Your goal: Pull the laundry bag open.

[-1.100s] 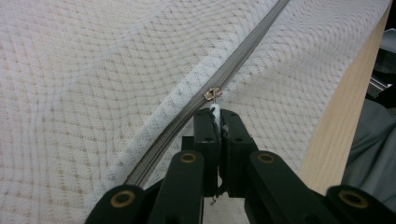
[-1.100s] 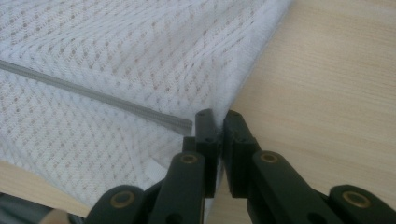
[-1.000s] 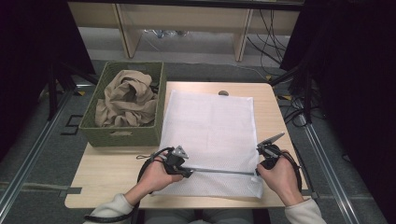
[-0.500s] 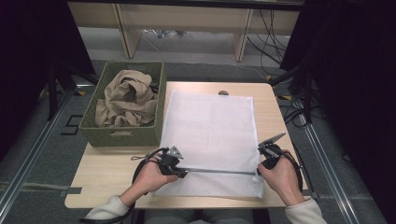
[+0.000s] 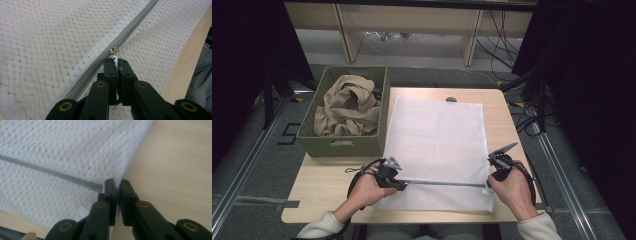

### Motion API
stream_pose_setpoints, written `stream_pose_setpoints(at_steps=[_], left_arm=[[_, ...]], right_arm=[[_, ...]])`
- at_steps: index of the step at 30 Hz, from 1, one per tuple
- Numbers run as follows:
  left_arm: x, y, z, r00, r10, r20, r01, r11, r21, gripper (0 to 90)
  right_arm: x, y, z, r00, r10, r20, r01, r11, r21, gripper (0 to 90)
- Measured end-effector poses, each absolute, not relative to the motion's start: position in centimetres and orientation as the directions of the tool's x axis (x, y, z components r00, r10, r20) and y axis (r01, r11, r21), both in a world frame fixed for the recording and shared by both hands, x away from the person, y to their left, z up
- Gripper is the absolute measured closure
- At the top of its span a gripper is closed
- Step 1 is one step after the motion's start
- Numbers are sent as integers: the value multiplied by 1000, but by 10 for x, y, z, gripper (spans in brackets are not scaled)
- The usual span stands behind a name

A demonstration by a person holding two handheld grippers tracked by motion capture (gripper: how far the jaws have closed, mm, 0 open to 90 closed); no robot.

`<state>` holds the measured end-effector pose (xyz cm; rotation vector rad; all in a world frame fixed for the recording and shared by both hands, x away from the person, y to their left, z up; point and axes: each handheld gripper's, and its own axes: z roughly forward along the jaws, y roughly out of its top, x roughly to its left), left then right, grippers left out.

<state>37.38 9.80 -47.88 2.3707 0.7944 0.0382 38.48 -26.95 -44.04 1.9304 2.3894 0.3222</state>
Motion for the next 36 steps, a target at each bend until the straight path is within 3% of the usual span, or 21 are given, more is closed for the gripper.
stream_pose_setpoints(at_steps=[9, 16, 21, 33, 36], left_arm=[[371, 101, -479, 795, 578, -185, 559, -579, 594, 866], [372, 106, -478, 817, 550, -171, 536, -618, 575, 866], [371, 108, -478, 815, 561, -144, 535, -634, 559, 866], [370, 117, -479, 804, 573, -158, 550, -618, 562, 866], [370, 120, -479, 802, 576, -155, 554, -623, 552, 866]], right_arm=[[384, -269, -440, -209, 973, 97, 964, 189, 186, 866], [384, -266, -439, -193, 976, 100, 968, 173, 181, 865], [386, -269, -442, -231, 969, 82, 958, 212, 195, 865], [385, -268, -440, -186, 978, 96, 970, 167, 175, 865], [386, -269, -441, -220, 972, 82, 960, 201, 193, 865]])
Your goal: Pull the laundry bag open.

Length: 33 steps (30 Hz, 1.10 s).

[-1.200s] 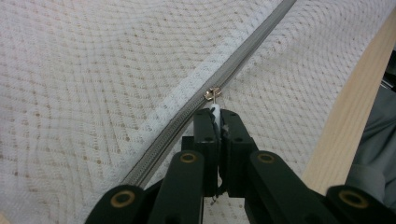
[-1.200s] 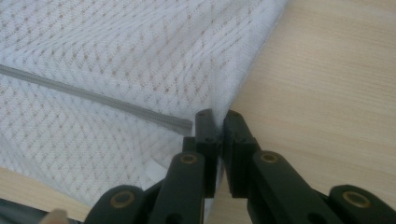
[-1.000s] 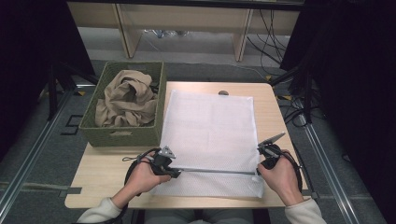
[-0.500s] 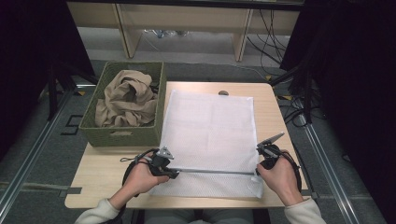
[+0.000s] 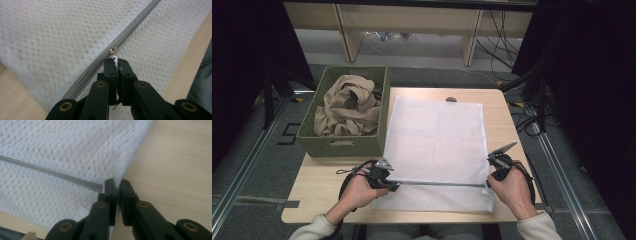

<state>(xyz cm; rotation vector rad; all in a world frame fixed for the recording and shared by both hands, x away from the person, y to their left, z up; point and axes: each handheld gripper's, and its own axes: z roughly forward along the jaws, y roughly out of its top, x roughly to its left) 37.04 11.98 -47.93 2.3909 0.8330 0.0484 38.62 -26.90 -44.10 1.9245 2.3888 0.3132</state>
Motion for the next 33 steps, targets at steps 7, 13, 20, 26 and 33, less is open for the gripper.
stream_pose_setpoints(at_steps=[7, 13, 20, 26, 33], left_arm=[[370, 123, -478, 800, 580, -155, 556, -621, 553, 866], [369, 129, -479, 792, 592, -150, 565, -618, 547, 866], [369, 132, -478, 791, 592, -154, 566, -612, 552, 866], [369, 135, -477, 784, 604, -143, 571, -612, 547, 866], [368, 144, -477, 777, 614, -142, 580, -609, 541, 867]], right_arm=[[387, -268, -441, -214, 972, 98, 964, 194, 182, 865], [387, -270, -441, -211, 972, 98, 963, 190, 192, 866], [389, -270, -443, -253, 964, 86, 950, 231, 210, 866], [388, -269, -440, -221, 972, 86, 962, 202, 184, 866], [389, -270, -441, -222, 972, 82, 962, 204, 183, 866]])
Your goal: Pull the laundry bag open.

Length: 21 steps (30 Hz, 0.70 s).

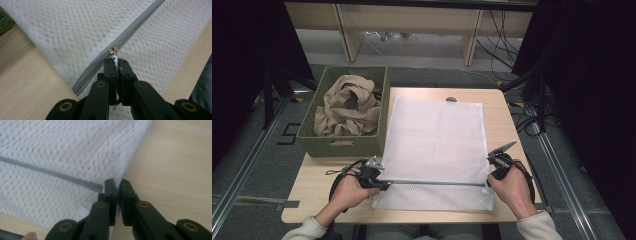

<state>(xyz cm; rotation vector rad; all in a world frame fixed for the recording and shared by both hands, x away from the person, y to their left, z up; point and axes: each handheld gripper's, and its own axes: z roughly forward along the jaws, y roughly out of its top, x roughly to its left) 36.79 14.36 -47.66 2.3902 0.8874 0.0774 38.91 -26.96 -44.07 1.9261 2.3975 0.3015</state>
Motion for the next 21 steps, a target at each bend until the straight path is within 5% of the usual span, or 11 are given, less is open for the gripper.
stream_pose_setpoints(at_steps=[15, 20, 21], left_arm=[[363, 162, -478, 717, 676, -170, 634, -531, 562, 867], [363, 169, -478, 708, 687, -164, 642, -530, 553, 866], [363, 171, -478, 708, 686, -167, 645, -531, 550, 867]], right_arm=[[394, -271, -441, -221, 972, 76, 961, 204, 186, 865], [394, -266, -440, -156, 984, 81, 978, 142, 153, 866], [397, -270, -443, -212, 974, 77, 965, 197, 172, 866]])
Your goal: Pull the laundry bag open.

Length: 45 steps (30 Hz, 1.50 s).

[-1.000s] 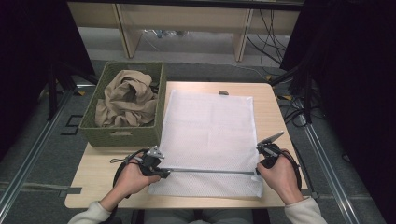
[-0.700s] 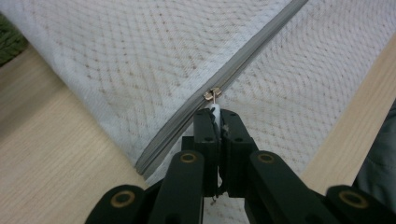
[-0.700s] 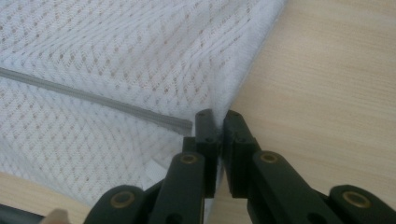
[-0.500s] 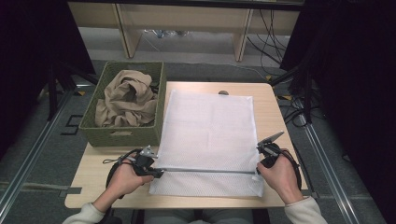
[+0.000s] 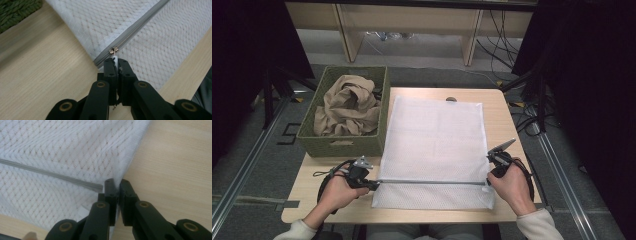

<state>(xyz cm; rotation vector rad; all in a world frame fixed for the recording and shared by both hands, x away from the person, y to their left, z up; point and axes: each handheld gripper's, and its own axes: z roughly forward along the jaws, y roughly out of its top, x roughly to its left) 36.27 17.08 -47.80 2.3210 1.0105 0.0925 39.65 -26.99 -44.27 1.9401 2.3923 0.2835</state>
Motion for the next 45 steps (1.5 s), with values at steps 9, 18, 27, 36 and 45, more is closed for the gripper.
stream_pose_setpoints(at_steps=[9, 18, 27, 36, 45], left_arm=[[362, 191, -480, 704, 694, -151, 651, -547, 526, 867], [363, 188, -485, 705, 696, -135, 652, -561, 510, 865], [360, 168, -486, 709, 703, -56, 630, -595, 500, 844], [351, 152, -483, 774, 632, 46, 510, -664, 547, 681], [343, 138, -477, 837, 542, 68, 404, -698, 592, 614]], right_arm=[[402, -270, -447, -207, 974, 89, 970, 193, 146, 865], [403, -264, -451, -228, 972, 63, 967, 218, 135, 864], [402, -265, -455, -227, 972, 58, 968, 219, 120, 814], [399, -262, -451, -231, 971, 64, 967, 222, 127, 737], [397, -263, -441, -250, 966, 60, 947, 231, 225, 692]])
